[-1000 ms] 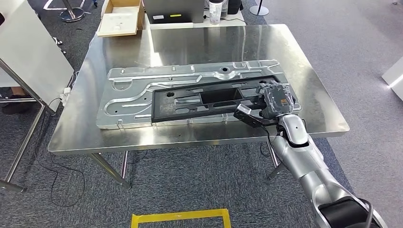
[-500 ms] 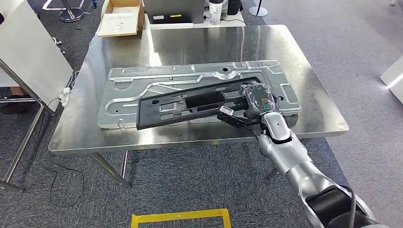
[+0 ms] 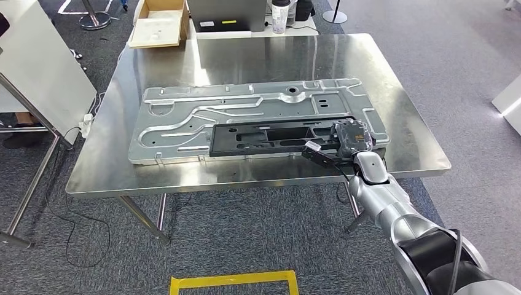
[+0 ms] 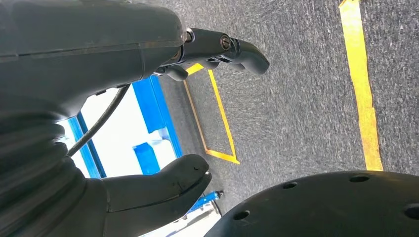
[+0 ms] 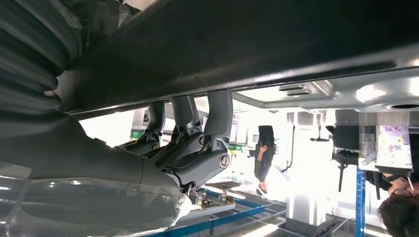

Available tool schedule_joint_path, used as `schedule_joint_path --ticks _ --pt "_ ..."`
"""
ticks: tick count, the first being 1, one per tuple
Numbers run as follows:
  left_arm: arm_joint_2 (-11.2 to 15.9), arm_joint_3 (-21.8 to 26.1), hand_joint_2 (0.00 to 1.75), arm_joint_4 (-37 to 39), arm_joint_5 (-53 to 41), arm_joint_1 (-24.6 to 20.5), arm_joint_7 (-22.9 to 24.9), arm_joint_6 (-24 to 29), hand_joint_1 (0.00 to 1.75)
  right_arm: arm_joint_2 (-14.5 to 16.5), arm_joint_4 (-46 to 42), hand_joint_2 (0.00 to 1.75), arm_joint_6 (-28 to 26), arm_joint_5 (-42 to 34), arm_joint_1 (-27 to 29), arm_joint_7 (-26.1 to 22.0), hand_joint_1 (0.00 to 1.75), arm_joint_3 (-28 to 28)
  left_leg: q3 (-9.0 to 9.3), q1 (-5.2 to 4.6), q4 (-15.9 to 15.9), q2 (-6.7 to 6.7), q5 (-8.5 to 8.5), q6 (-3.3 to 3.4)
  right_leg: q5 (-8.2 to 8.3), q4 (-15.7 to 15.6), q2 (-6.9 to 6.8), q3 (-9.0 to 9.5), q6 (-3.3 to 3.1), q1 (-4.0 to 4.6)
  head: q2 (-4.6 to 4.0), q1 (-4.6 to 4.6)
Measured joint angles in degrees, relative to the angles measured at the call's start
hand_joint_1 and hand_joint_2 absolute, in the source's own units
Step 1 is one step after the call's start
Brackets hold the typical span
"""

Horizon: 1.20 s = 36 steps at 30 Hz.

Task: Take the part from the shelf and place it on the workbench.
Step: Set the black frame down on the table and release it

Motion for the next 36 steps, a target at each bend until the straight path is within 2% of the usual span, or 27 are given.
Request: schedule_joint_path --ticks 8,12,14,18,26,36 --pt "0.0 0.0 1.75 0.0 0.22 0.02 0.0 0.04 0.0 0.0 1.89 1.75 -0.22 0.0 -0.26 -0.04 1.75 -0.37 0.01 0.0 0.18 -0.04 0.1 0.1 0.2 0.0 -0.04 0.17 0.26 -0.02 0.01 0.01" --pt "0.0 0.0 1.75 0.0 0.26 0.03 0.02 0.01 0.0 0.01 2.44 0.0 -0.24 0.0 -0.38 0.14 0.0 -0.87 -0.01 0.0 0.24 -0.04 0.15 0.18 0.27 -0.04 -0.04 0.22 0.36 -0.03 -0.01 0.01" --pt "0.0 -0.01 1.75 0.0 0.25 0.05 0.28 -0.02 0.0 0.01 2.9 0.0 -0.22 0.08 -0.55 0.52 0.0 -1.24 -0.02 0.0 0.24 -0.03 0.16 0.19 0.33 -0.08 -0.02 0.23 0.37 -0.03 0.01 0.02" --pt "0.0 -0.02 0.0 0.0 0.54 0.05 0.91 0.38 0.0 0.07 3.79 0.0 -0.15 0.68 -0.66 0.74 0.0 -1.8 -0.08 -0.01 0.27 0.0 0.17 0.21 0.42 -0.1 0.06 0.17 0.34 -0.04 0.0 0.01" --pt "0.0 -0.02 0.0 0.0 1.39 0.03 0.83 0.54 0.0 1.17 3.23 0.0 -0.22 2.21 -0.45 -0.3 0.0 -2.45 -0.21 0.0 0.28 0.03 0.16 0.21 0.45 -0.1 0.15 0.01 0.39 -0.01 0.01 0.02" --pt "-0.22 -0.02 0.0 0.0 2.11 0.0 0.57 0.57 0.0 4.29 -2.65 0.0 -0.12 4.08 0.8 -0.37 0.0 -1.56 -0.4 0.02 0.28 0.05 0.17 0.19 0.45 -0.09 0.16 -0.19 0.39 0.0 0.0 0.01"
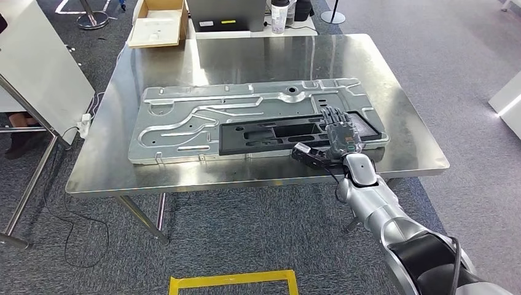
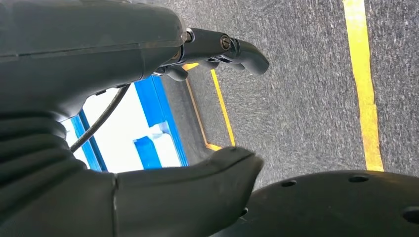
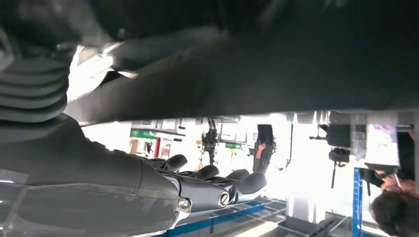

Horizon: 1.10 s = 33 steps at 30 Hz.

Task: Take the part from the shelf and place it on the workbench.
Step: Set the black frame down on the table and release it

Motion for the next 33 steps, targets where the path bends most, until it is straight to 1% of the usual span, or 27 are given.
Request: schedule_joint_path --ticks 5,9,13,18,21,25,33 --pt "-0.28 -0.01 0.0 0.0 0.59 -0.02 0.0 0.16 0.0 1.25 -5.18 0.0 -0.23 0.5 1.69 -0.73 0.0 1.26 -0.08 0.0 0.0 0.0 0.0 0.0 0.0 0.0 0.01 -0.08 0.0 0.0 0.0 0.01" --pt "-0.42 0.0 0.0 0.0 1.06 -0.02 0.0 0.44 0.0 2.61 -12.39 0.0 0.38 0.85 3.77 -1.24 0.0 2.99 -0.15 0.01 0.0 0.0 -0.01 0.0 -0.01 0.0 0.02 -0.16 -0.01 0.01 0.0 0.01" --pt "-0.45 0.0 0.0 0.0 1.51 -0.04 -0.02 0.61 0.0 4.03 -21.48 0.0 2.77 0.67 5.99 -1.6 0.0 6.0 -0.15 0.03 0.0 0.01 -0.01 -0.02 -0.05 0.0 0.0 -0.19 -0.07 0.03 0.01 -0.01" --pt "-0.48 0.0 0.0 0.0 1.87 0.04 -0.31 0.65 0.0 4.78 -29.45 0.0 3.51 -0.73 7.64 -2.86 0.0 10.09 -0.17 0.04 -0.01 0.03 -0.01 -0.03 -0.05 0.02 0.02 -0.19 -0.07 0.03 -0.01 0.01" --pt "-0.48 0.0 0.0 0.0 2.17 -0.01 -0.62 0.65 0.0 5.03 -33.65 0.0 4.65 -1.12 8.39 -2.48 0.0 13.03 -0.16 0.04 -0.01 0.04 -0.01 -0.03 -0.05 0.02 0.04 -0.19 -0.07 0.03 0.01 0.01" --pt "-0.48 0.0 0.0 0.0 2.4 0.04 -0.75 0.65 0.0 5.15 -36.8 0.0 5.65 -1.4 8.71 -1.63 0.0 15.22 -0.16 0.04 -0.01 0.03 -0.01 -0.03 -0.05 0.01 0.01 -0.19 -0.07 0.03 0.01 0.01" --pt "-0.48 0.0 0.0 0.0 2.67 0.05 -0.81 0.68 0.0 5.13 -38.62 0.0 5.73 -1.73 8.96 -1.6 0.0 16.75 -0.15 0.03 -0.01 0.03 -0.01 -0.03 -0.05 0.01 0.03 -0.19 -0.07 0.03 -0.01 0.01"
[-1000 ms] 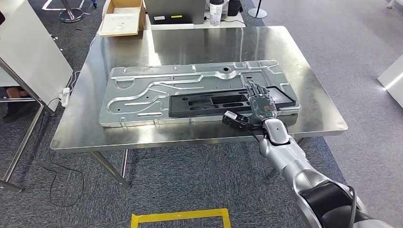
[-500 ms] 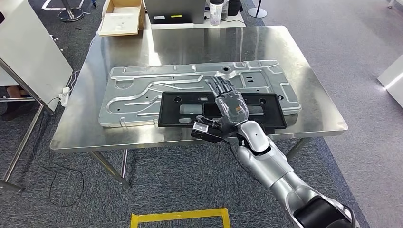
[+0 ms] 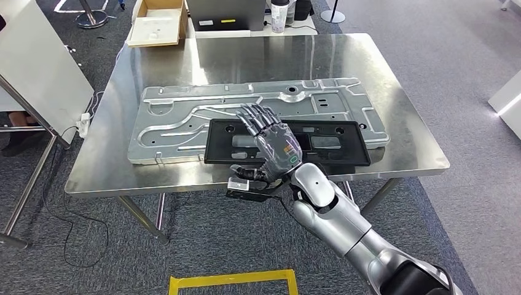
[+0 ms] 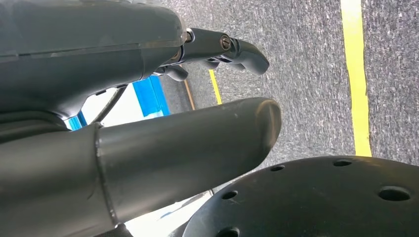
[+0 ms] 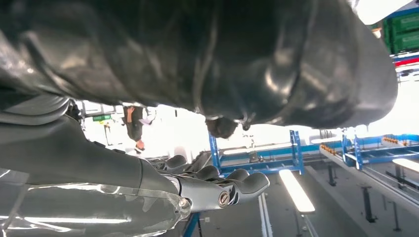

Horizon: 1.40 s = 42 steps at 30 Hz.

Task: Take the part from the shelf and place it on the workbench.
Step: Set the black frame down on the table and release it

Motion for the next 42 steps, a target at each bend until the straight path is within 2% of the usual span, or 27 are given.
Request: schedule_joint_path --ticks 9,14,20,25,28,29,30,32,33,34,35,36,38,39,40,42 --pt "0.02 0.0 0.0 0.0 0.31 0.03 0.14 -0.05 0.0 -0.02 -0.05 0.0 0.13 -1.3 0.15 0.66 0.0 0.11 0.0 0.0 0.0 0.0 0.0 0.0 0.0 0.0 0.0 0.0 0.0 0.0 0.02 0.0" --pt "0.02 0.0 0.0 0.0 0.31 0.04 0.02 -0.08 0.0 -0.02 -0.34 0.0 0.58 -2.8 0.19 -1.08 0.0 0.56 0.0 0.0 0.0 0.0 0.0 0.0 0.0 0.0 0.0 0.0 0.0 0.0 0.0 0.0" --pt "0.02 -0.02 0.0 0.0 0.38 0.02 -0.24 -0.15 0.0 -0.02 -3.55 0.0 0.55 -4.97 0.21 -4.64 0.0 4.2 0.0 0.01 0.0 0.0 0.0 0.0 0.0 0.0 0.01 -0.01 0.0 0.01 0.01 -0.01" --pt "0.02 -0.05 0.0 0.0 0.81 0.03 -0.27 -0.15 0.0 -0.2 -6.49 0.0 0.55 -6.22 0.19 -5.46 0.0 7.04 -0.02 0.0 0.01 0.0 -0.01 0.01 0.01 -0.02 0.01 0.01 0.0 0.0 0.0 -0.01" --pt "0.11 -0.08 0.0 0.0 0.87 0.04 -0.32 -0.15 0.0 -0.3 -7.51 0.0 0.55 -6.66 0.08 -5.51 0.0 7.87 0.64 0.19 -1.2 -0.11 0.54 0.73 0.15 -0.63 -0.14 0.56 0.43 -0.12 0.01 0.01" --pt "0.13 -0.09 0.0 0.0 0.9 0.03 -0.34 -0.15 0.0 -0.38 -7.78 0.0 0.54 -6.77 -0.07 -5.56 0.0 8.1 1.07 0.38 -1.98 -0.15 0.96 1.04 -0.44 -0.11 -0.11 0.47 0.55 -0.1 0.0 0.02" --pt "0.1 -0.12 0.0 0.0 0.93 0.02 -0.37 -0.16 0.0 -0.46 -7.98 0.0 0.54 -6.85 -0.25 -5.61 0.0 8.32 1.49 0.67 -2.72 -0.19 1.4 1.19 -1.74 1.63 0.02 -0.19 0.56 0.0 0.0 0.06" --pt "0.09 -0.2 0.0 0.0 0.97 0.01 -0.39 -0.19 0.0 -0.64 -8.14 0.0 0.56 -6.91 -0.54 -5.85 0.0 8.87 1.53 0.79 -3.08 -0.4 1.69 1.26 -5.43 8.31 0.26 -3.11 0.7 -0.19 0.01 0.09" --pt "0.09 -0.26 0.0 0.0 0.97 0.05 -0.39 -0.2 0.0 -0.69 -8.16 0.0 0.6 -6.94 -0.59 -6.01 0.0 9.22 1.46 0.83 -3.02 -0.65 1.7 1.21 -6.7 11.56 0.31 -4.59 0.89 -0.36 0.01 0.09" --pt "0.09 -0.33 0.0 0.0 0.98 0.09 -0.39 -0.2 0.0 -0.74 -8.18 0.0 0.71 -7.01 -0.59 -6.19 0.0 9.58 1.41 0.92 -2.9 -0.98 1.66 1.07 -6.98 13.33 0.33 -5.37 1.1 -0.57 0.01 0.08" --pt "0.08 -0.4 0.0 0.0 0.97 0.13 -0.38 -0.2 0.0 -0.78 -8.25 0.0 0.86 -7.12 -0.62 -6.32 0.0 9.88 1.35 1.09 -2.67 -1.41 1.55 0.82 -6.16 12.96 0.35 -5.13 1.33 -0.79 0.01 0.09" --pt "0.08 -0.48 0.0 0.0 0.97 0.16 -0.38 -0.21 0.0 -0.79 -8.38 0.0 1.05 -7.28 -0.72 -6.38 0.0 10.2 1.27 1.35 -2.29 -1.88 1.35 0.43 -4.48 10.52 0.48 -3.84 1.58 -1.04 0.01 0.09" --pt "0.12 -0.61 0.0 0.0 1.0 0.08 -0.38 -0.2 0.0 -0.81 -8.76 0.0 1.48 -7.69 -1.22 -6.42 0.0 11.02 0.72 1.73 -0.98 -2.83 0.68 -0.71 -1.9 3.87 2.1 -0.47 2.01 -1.49 0.01 0.14" --pt "0.16 -0.7 0.0 0.0 1.03 0.01 -0.39 -0.2 0.0 -0.8 -9.02 0.0 1.67 -7.86 -1.53 -6.39 0.0 11.55 0.3 1.75 -0.36 -3.24 0.41 -1.25 -1.42 1.9 2.77 0.45 1.77 -1.6 0.01 0.13" --pt "0.21 -0.8 0.0 0.0 1.06 -0.03 -0.39 -0.19 0.0 -0.76 -9.33 0.0 1.83 -7.98 -1.76 -6.33 0.0 12.14 -0.09 1.71 0.08 -3.6 0.26 -1.73 -1.6 1.25 3.28 0.66 1.32 -1.55 0.01 0.13" --pt "0.23 -0.98 0.0 0.0 1.1 0.01 -0.39 -0.19 0.0 -0.68 -9.95 0.0 2.0 -8.06 -2.02 -6.21 0.0 13.14 -0.52 1.78 0.12 -4.21 0.37 -2.47 -1.77 1.74 2.65 0.26 -0.08 -1.27 0.02 0.1"
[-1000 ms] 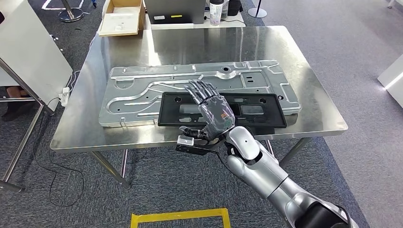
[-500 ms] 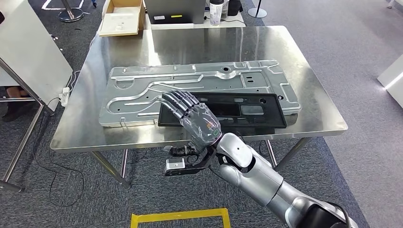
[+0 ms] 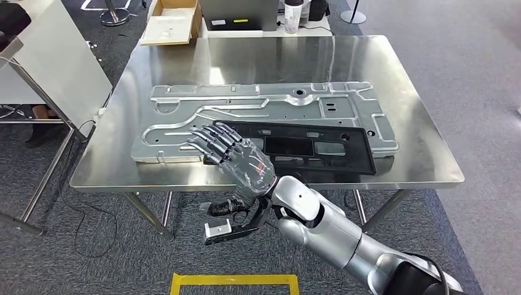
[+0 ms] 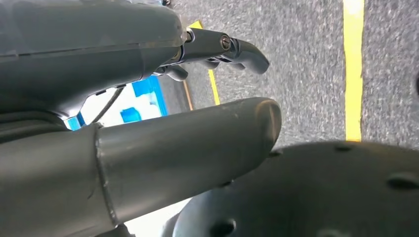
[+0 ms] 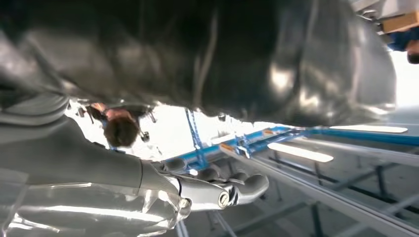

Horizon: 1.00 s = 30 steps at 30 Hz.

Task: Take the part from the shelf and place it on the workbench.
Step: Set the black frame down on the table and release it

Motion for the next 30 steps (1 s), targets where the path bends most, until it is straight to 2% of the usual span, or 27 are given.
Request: schedule_joint_path --ticks 2,3,5,6,7,8,9,10,11,12,13,14,16,17,18,20,21,22,23,24,25,27,28,29,30 --pt "-0.01 -0.15 0.0 0.0 0.02 0.08 0.0 -0.01 0.0 0.1 -0.53 0.0 0.04 -0.08 -0.4 0.03 0.0 0.75 -0.49 0.23 0.91 0.46 -0.64 -0.49 0.08 -0.13 -0.86 0.04 -1.09 0.16 0.0 -0.01" --pt "-0.02 -0.21 0.0 0.0 0.02 0.06 0.0 -0.01 0.0 0.14 -0.76 0.0 0.04 -0.15 -0.63 0.01 0.0 1.04 -1.42 0.25 2.85 1.07 -1.82 -0.57 0.15 -0.26 -1.38 0.08 -1.56 0.24 -0.01 -0.01" --pt "-0.02 -0.3 0.0 0.0 0.02 -0.04 -0.01 -0.02 0.0 0.17 -1.03 0.0 0.08 -0.33 -0.85 -0.02 0.0 1.55 -4.73 0.1 9.81 2.35 -5.34 -0.51 0.13 -0.36 -2.5 0.09 -2.18 0.66 -0.01 -0.02" --pt "-0.02 -0.33 0.0 0.0 0.02 -0.03 -0.01 -0.01 0.0 0.17 -1.07 0.0 0.1 -0.42 -0.88 -0.04 0.0 1.82 -6.55 0.0 13.54 2.55 -6.77 -0.43 0.09 -0.34 -3.11 0.07 -2.35 0.93 -0.01 -0.02" --pt "-0.02 -0.36 0.0 0.0 0.02 -0.01 -0.02 -0.01 0.0 0.17 -1.07 0.0 0.12 -0.48 -0.88 -0.04 0.0 2.1 -7.7 -0.1 15.91 2.66 -7.33 -0.28 0.03 -0.32 -3.68 0.08 -2.49 1.21 0.0 -0.01" --pt "-0.02 -0.37 0.0 0.0 0.03 0.03 -0.02 -0.01 0.0 0.17 -1.07 0.0 0.14 -0.51 -0.9 -0.05 0.0 2.33 -7.85 -0.24 16.26 2.77 -6.83 -0.02 -0.03 -0.3 -4.26 0.12 -2.6 1.47 0.0 -0.01" --pt "-0.02 -0.38 0.0 0.0 0.03 0.08 -0.02 -0.01 0.0 0.18 -1.09 0.0 0.16 -0.54 -0.96 -0.05 0.0 2.48 -6.84 -0.43 14.34 2.99 -5.37 0.36 -0.09 -0.29 -4.83 0.21 -2.68 1.7 -0.01 -0.01" --pt "-0.01 -0.39 0.0 0.01 0.04 0.11 -0.02 -0.01 0.0 0.18 -1.14 0.0 0.18 -0.57 -1.05 -0.05 0.0 2.56 -4.93 -0.73 10.68 3.61 -3.43 0.89 -0.15 -0.28 -5.35 0.35 -2.72 1.88 -0.01 0.0" --pt "0.0 -0.39 0.0 0.01 0.04 0.09 -0.02 -0.01 0.0 0.18 -1.21 0.0 0.2 -0.62 -1.19 -0.05 0.0 2.59 -2.91 -1.17 6.72 4.86 -2.0 1.48 -0.23 -0.28 -5.87 0.47 -2.69 2.07 -0.02 0.0" --pt "0.01 -0.39 0.0 0.01 0.04 0.02 -0.03 0.0 0.0 0.18 -1.28 0.0 0.23 -0.67 -1.36 -0.04 0.0 2.61 -1.38 -1.6 3.54 5.91 -1.03 1.97 -0.31 -0.28 -6.37 0.55 -2.58 2.25 -0.02 0.01" --pt "0.02 -0.4 0.0 0.01 0.04 -0.05 -0.03 0.0 0.0 0.19 -1.33 0.0 0.26 -0.71 -1.52 -0.04 0.0 2.63 -0.55 -1.98 1.65 6.63 -0.67 2.35 -0.34 -0.31 -6.86 0.61 -2.37 2.36 -0.02 0.01" --pt "0.03 -0.4 0.0 0.0 0.05 -0.08 -0.03 0.0 0.0 0.22 -1.35 0.0 0.29 -0.75 -1.67 -0.04 0.0 2.69 -0.43 -2.24 0.98 6.78 -0.76 2.58 -0.33 -0.4 -7.4 0.67 -2.12 2.44 -0.01 0.01" --pt "0.02 -0.42 0.0 0.0 0.09 -0.01 -0.01 -0.01 0.0 0.33 -1.36 0.0 0.36 -0.81 -1.96 -0.04 0.0 2.88 -0.44 -2.12 0.49 5.49 -0.29 2.98 -0.38 -0.6 -8.13 0.94 -1.46 2.44 -0.01 0.01" --pt "-0.02 -0.43 0.0 0.01 0.11 0.04 -0.01 -0.02 0.0 0.38 -1.37 0.0 0.39 -0.84 -2.12 -0.04 0.0 2.96 -0.33 -1.93 0.17 4.93 -0.01 3.24 -0.8 -0.26 -7.51 0.93 -1.14 2.38 -0.01 0.02" --pt "-0.05 -0.43 0.0 0.01 0.12 0.06 0.0 -0.02 0.0 0.4 -1.37 0.0 0.42 -0.89 -2.28 -0.04 0.0 3.01 -0.2 -1.73 -0.15 4.43 0.28 3.52 -1.83 1.02 -6.32 0.45 -0.86 2.31 -0.02 0.03" --pt "-0.08 -0.44 0.0 0.02 0.14 0.03 -0.01 -0.02 0.0 0.42 -1.34 0.0 0.47 -0.96 -2.4 -0.02 0.0 3.12 -0.23 -1.62 -0.4 3.41 0.62 3.9 -5.32 7.04 -3.45 -2.3 -0.56 2.14 -0.02 0.06" --pt "-0.07 -0.44 0.0 0.02 0.15 0.01 -0.01 -0.03 0.0 0.42 -1.31 0.0 0.5 -1.0 -2.37 0.0 0.0 3.23 -0.34 -1.67 -0.39 2.79 0.69 4.0 -6.96 10.83 -2.75 -4.15 -0.51 2.11 -0.02 0.06" --pt "-0.07 -0.44 0.0 0.02 0.16 0.01 -0.02 -0.03 0.0 0.41 -1.26 0.0 0.54 -1.02 -2.32 0.02 0.0 3.35 -0.4 -1.72 -0.37 2.07 0.71 4.04 -7.72 13.64 -2.45 -5.56 -0.48 2.09 -0.02 0.07" --pt "-0.08 -0.44 0.0 0.01 0.16 0.04 -0.02 -0.04 0.0 0.4 -1.23 0.0 0.57 -1.04 -2.29 0.03 0.0 3.46 -0.41 -1.76 -0.33 1.32 0.73 4.05 -7.35 14.56 -2.31 -6.12 -0.51 2.1 -0.02 0.06" --pt "-0.08 -0.44 0.0 0.01 0.17 0.07 -0.02 -0.05 0.0 0.41 -1.21 0.0 0.59 -1.04 -2.3 0.03 0.0 3.53 -0.37 -1.78 -0.27 0.56 0.73 4.04 -5.87 13.24 -2.12 -5.6 -0.61 2.1 -0.02 0.07" --pt "-0.08 -0.44 0.0 0.01 0.17 0.08 -0.02 -0.05 0.0 0.41 -1.21 0.0 0.6 -1.04 -2.36 0.03 0.0 3.57 -0.3 -1.78 -0.19 -0.19 0.7 3.99 -3.63 9.91 -1.63 -4.11 -0.79 2.08 -0.02 0.07" --pt "-0.11 -0.44 0.0 0.0 0.17 -0.02 -0.03 -0.05 0.0 0.41 -1.21 0.0 0.6 -1.04 -2.48 0.03 0.0 3.6 -0.48 -1.78 0.1 -1.56 0.63 3.71 -0.36 2.42 1.21 -0.81 -1.21 1.87 -0.02 0.02" --pt "-0.12 -0.44 0.0 0.0 0.17 -0.09 -0.03 -0.05 0.0 0.41 -1.21 0.0 0.6 -1.04 -2.51 0.03 0.0 3.62 -0.72 -1.71 0.19 -2.22 0.66 3.42 0.32 0.07 2.31 0.14 -1.34 1.82 -0.02 0.01" --pt "-0.13 -0.44 0.0 0.0 0.17 -0.08 -0.04 -0.05 0.0 0.41 -1.21 0.0 0.6 -1.04 -2.54 0.03 0.0 3.66 -1.0 -1.59 0.19 -2.85 0.74 3.06 0.28 -0.88 2.95 0.48 -1.45 1.84 -0.02 0.02" --pt "-0.12 -0.44 0.0 0.0 0.17 -0.06 -0.04 -0.05 0.0 0.43 -1.22 0.0 0.6 -1.04 -2.61 0.03 0.0 3.69 -1.18 -1.47 0.13 -3.49 0.87 2.69 0.31 -1.18 2.51 0.51 -1.53 1.95 -0.02 0.02"
